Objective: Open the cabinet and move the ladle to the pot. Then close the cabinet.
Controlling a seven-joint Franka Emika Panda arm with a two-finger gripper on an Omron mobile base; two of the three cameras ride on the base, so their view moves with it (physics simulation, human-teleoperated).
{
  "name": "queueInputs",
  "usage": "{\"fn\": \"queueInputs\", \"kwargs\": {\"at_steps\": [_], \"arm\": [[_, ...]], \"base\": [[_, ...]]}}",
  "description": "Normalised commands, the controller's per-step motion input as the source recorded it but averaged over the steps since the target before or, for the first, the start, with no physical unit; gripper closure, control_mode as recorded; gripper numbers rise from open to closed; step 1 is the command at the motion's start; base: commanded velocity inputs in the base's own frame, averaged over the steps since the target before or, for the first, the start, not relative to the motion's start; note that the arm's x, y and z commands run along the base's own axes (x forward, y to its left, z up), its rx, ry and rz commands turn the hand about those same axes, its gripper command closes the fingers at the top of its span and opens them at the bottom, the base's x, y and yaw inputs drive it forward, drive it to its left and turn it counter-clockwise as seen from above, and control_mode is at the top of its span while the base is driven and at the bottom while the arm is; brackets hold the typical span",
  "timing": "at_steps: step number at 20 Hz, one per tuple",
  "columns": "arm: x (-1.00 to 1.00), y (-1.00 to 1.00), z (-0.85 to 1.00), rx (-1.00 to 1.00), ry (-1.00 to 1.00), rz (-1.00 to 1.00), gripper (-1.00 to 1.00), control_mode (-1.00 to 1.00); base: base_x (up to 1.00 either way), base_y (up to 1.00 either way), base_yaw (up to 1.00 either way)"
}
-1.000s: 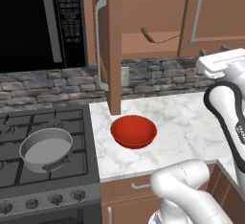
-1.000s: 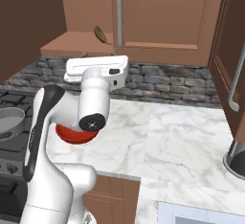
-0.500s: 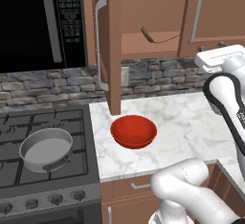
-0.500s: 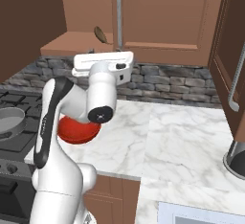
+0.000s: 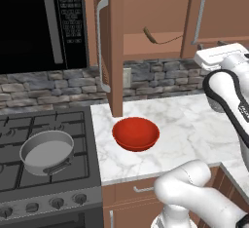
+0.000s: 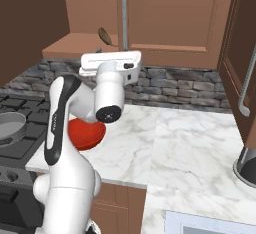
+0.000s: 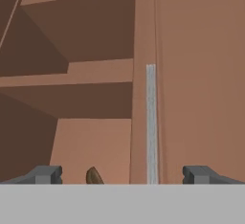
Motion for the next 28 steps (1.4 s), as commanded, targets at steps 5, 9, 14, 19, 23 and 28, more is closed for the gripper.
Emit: {"fn": "queueInputs", "kwargs": {"at_steps": [5, 9, 14, 19, 23, 28], "arm": [[0.27, -0.02, 0.00, 0.00, -0.03, 0.00, -1.00, -1.00], [0.24, -0.01, 0.00, 0.00, 0.00, 0.00, -1.00, -1.00], [0.30, -0.01, 0.00, 0.00, 0.00, 0.00, -1.00, -1.00], [0.21, -0.14, 0.00, 0.01, 0.00, 0.00, -1.00, -1.00], [0.14, -0.23, 0.00, 0.02, 0.00, 0.00, -1.00, -1.00], [0.14, -0.28, 0.00, 0.02, 0.00, 0.00, -1.00, -1.00]], "base": [[0.00, 0.00, 0.00], [0.00, 0.00, 0.00], [0.00, 0.00, 0.00], [0.00, 0.00, 0.00], [0.00, 0.00, 0.00], [0.00, 0.00, 0.00]]}}
